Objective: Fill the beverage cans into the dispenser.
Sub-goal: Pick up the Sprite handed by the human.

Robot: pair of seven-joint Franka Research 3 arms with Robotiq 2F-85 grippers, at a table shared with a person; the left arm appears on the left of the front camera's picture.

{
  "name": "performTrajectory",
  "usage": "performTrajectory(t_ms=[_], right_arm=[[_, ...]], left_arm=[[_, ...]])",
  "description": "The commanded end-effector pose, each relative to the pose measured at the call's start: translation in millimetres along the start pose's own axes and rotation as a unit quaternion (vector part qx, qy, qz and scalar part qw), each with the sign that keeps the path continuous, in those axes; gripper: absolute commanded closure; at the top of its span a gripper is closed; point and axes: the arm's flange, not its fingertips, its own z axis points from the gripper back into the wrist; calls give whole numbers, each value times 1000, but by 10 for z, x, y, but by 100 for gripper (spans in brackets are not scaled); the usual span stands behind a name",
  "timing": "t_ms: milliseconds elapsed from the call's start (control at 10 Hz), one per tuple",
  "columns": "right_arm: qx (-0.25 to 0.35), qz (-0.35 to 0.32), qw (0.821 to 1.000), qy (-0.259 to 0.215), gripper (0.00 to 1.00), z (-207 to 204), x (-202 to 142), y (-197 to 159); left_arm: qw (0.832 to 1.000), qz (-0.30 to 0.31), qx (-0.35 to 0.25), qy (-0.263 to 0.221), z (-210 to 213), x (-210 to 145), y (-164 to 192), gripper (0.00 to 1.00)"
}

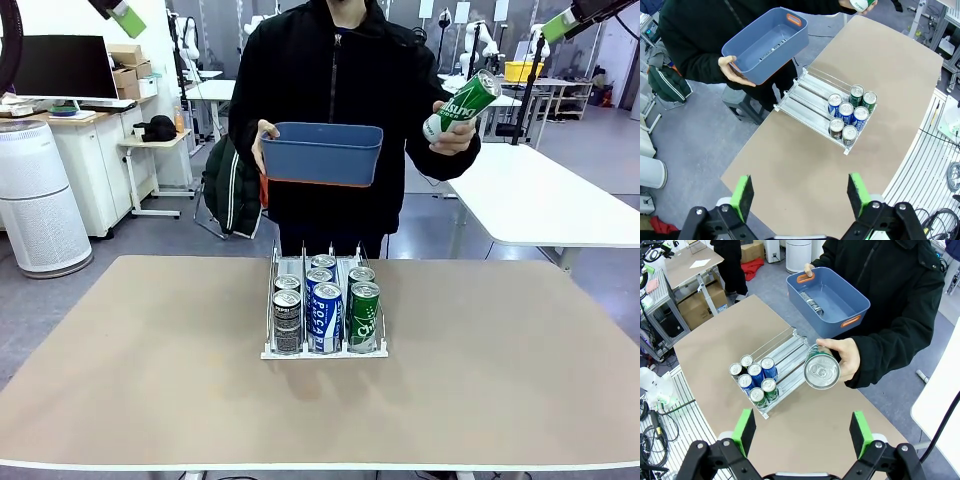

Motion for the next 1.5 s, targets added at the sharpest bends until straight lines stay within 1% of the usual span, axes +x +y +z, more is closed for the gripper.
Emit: performTrajectory(t_ms=[0, 100, 200, 300, 500, 700, 900, 1000, 1200, 1400], right_arm=[[36, 11, 999, 16, 0, 30, 27, -80], [26, -5, 999, 17, 0, -26, 107, -223], [17, -5, 1000, 24, 0, -181, 176, -279], [26, -12, 999, 40, 0, -293, 210, -263], [32, -12, 997, 70, 0, -411, 286, -388], [25, -17, 997, 74, 0, -658, 293, -294], [24, -5, 995, 94, 0, -749, 333, -291], [16, -3, 995, 95, 0, -830, 324, -227], [6, 14, 996, 93, 0, -948, 334, -253], [9, 19, 995, 98, 0, -1029, 328, -228]], left_arm=[[1000, 1, 2, -3, -8, -3, 21, 0], [1000, 1, 2, -3, -8, -3, 21, 0], [1000, 1, 2, -3, -8, -3, 21, 0], [1000, 1, 2, -3, -8, -3, 21, 0], [1000, 1, 2, -3, -8, -3, 21, 0], [1000, 1, 2, -3, -8, -3, 21, 0], [1000, 1, 2, -3, -8, -3, 21, 0], [1000, 1, 2, -3, -8, -3, 21, 0], [1000, 1, 2, -3, -8, -3, 21, 0], [1000, 1, 2, -3, -8, -3, 21, 0]])
